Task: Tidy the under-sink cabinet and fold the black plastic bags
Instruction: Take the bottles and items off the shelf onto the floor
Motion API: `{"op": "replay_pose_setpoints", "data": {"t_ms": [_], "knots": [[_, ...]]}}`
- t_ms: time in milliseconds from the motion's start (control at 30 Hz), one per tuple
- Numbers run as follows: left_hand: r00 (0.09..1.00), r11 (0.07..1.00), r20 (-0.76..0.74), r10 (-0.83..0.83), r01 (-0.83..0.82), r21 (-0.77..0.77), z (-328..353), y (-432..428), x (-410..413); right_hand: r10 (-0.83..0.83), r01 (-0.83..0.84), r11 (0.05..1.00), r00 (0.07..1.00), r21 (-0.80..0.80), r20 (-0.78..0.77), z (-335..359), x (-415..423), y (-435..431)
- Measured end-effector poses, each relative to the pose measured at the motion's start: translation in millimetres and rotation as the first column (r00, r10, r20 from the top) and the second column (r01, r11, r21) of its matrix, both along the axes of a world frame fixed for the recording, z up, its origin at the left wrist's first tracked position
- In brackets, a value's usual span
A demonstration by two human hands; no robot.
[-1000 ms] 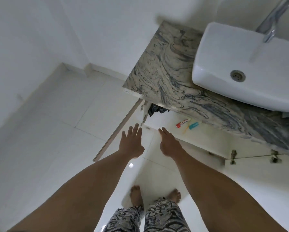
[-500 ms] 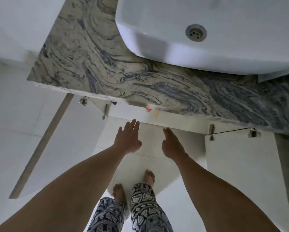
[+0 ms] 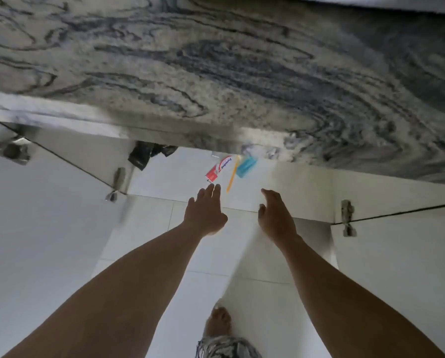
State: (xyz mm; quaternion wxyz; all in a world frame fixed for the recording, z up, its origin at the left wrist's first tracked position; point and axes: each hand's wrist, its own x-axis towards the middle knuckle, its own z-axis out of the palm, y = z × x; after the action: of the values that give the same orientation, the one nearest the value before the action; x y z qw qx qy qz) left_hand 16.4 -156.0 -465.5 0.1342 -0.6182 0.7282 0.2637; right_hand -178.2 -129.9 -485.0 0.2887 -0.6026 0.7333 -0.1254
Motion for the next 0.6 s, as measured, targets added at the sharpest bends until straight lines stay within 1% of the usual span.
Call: {"op": "replay_pose_setpoints", "data": {"t_ms": [133, 233, 367, 467, 533, 600], "knots": [[1.000, 0.989, -0.013, 0.022, -0.024, -0.148, -44, -25, -16, 0.003, -0.002, 0.992, 1.000, -0.130, 0.008, -38, -13, -32], [1.000, 0.965, 0.016, 0.014, -0.009, -0.262, -73, -44, -24, 0.022, -0.031, 0.977, 0.999, -0.211, -0.044, -63, -17, -54], [0.998, 0.901, -0.047, 0.030, -0.047, -0.431, -102, -71, -35, -0.012, -0.006, 0.947, 0.998, -0.320, -0.054, -91, -23, -84], [0.997, 0.834, -0.083, -0.001, -0.044, -0.549, -115, -89, -45, -0.020, -0.014, 0.914, 0.997, -0.406, -0.077, -108, -29, -103], [0.993, 0.800, -0.111, -0.029, -0.044, -0.598, -120, -103, -50, -0.044, 0.001, 0.891, 0.995, -0.453, -0.085, -116, -33, -113], [0.991, 0.777, -0.110, -0.071, -0.014, -0.630, -123, -114, -57, -0.058, 0.007, 0.860, 0.995, -0.510, -0.084, -122, -41, -121]]}}
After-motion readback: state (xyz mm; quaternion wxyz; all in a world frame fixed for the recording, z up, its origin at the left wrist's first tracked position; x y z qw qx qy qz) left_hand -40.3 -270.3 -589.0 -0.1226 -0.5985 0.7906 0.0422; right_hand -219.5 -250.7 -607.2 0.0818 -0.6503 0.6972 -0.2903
